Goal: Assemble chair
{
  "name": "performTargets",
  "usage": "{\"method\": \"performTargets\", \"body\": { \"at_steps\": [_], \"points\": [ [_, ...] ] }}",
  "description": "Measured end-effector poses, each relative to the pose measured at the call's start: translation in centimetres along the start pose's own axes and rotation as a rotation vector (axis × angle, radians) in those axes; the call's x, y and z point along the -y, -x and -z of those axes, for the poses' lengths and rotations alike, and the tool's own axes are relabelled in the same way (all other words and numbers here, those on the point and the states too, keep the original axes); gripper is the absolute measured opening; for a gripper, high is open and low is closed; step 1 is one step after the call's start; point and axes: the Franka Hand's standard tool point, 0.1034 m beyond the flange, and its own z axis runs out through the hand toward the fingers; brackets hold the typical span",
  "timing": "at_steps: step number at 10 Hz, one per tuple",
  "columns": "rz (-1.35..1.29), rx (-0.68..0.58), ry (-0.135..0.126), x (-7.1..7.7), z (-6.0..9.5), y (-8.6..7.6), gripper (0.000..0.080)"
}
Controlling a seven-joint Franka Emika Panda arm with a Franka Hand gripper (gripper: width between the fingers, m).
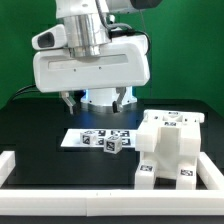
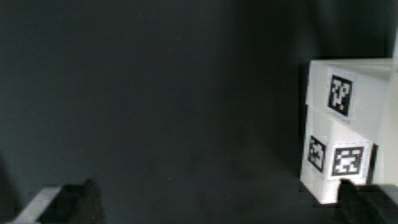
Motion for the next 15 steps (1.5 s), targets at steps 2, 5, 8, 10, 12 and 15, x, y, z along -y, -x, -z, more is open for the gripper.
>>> {"method": "performTargets", "body": {
  "at_steps": [2,5,8,10,12,15],
  "points": [
    [-0.028,0.001,0.000,0.0,-0.1,0.0,0.0649],
    [-0.366,0.020,0.004,-0.8,-1.0,1.5,0.0649],
    [-0.703,0.011,-0.009,0.6,-1.4,2.2,0.0649],
    [-0.829,0.019,-0.018,0.6,-1.6,2.4,0.0649],
    [-1.095,0.010,-0.053,-0.6,-2.3,3.4,0.0649],
    [-1.549,0.022,-0.056,-0.5,-4.5,7.0,0.0649]
  ]
}}
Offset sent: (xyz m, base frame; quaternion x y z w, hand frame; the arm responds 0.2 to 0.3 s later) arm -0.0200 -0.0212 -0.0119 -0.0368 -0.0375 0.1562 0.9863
